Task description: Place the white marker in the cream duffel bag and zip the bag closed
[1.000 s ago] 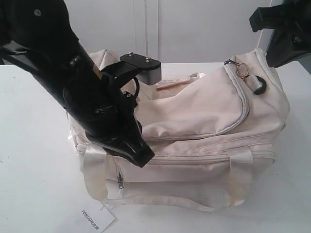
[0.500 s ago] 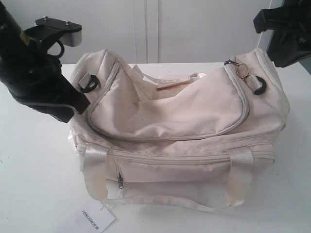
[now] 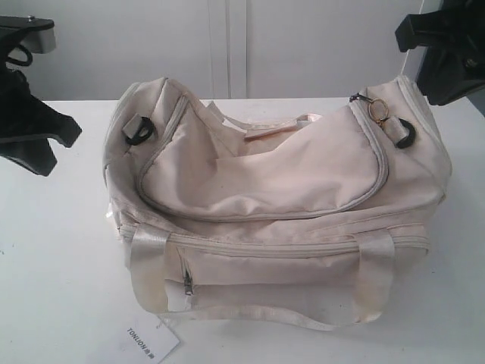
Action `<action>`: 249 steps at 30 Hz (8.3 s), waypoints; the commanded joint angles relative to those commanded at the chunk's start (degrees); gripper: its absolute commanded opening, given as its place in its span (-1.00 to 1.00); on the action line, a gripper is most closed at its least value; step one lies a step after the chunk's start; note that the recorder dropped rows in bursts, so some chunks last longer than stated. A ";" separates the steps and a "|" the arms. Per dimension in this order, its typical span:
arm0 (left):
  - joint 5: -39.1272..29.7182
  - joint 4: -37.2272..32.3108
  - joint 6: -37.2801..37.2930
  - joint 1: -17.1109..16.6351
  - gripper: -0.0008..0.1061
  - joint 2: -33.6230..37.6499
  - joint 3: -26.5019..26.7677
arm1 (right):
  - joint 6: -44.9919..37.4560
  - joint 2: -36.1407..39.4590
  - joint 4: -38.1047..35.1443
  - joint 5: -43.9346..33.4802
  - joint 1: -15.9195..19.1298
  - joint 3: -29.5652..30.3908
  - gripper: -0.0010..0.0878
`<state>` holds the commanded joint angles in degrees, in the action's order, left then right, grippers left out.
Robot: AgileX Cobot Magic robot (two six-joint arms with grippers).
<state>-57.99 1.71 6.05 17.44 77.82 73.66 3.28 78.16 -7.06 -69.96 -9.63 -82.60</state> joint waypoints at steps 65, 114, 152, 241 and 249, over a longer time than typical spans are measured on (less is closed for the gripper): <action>30.83 5.47 -6.05 -14.93 -0.99 -63.89 -55.01 | 0.00 0.00 -0.22 0.00 0.00 0.00 -0.98; 39.08 2.90 -6.05 -14.93 -0.99 -77.82 -73.66 | 0.00 0.10 -0.22 0.00 0.00 0.00 -0.98; 39.08 2.90 -6.05 -14.93 -0.99 -77.82 -73.66 | -0.78 0.10 0.90 0.00 0.00 0.00 -0.98; 38.97 2.91 -6.05 -14.93 -0.99 -77.82 -73.66 | 2.41 -78.16 8.97 49.91 12.49 82.60 -0.98; 38.97 2.91 -6.05 -14.93 -0.99 -77.82 -73.66 | 2.41 -78.16 8.97 49.91 12.49 82.60 -0.98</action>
<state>-19.01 4.62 0.00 2.51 0.00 0.00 5.69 0.00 1.91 -20.05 2.86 0.00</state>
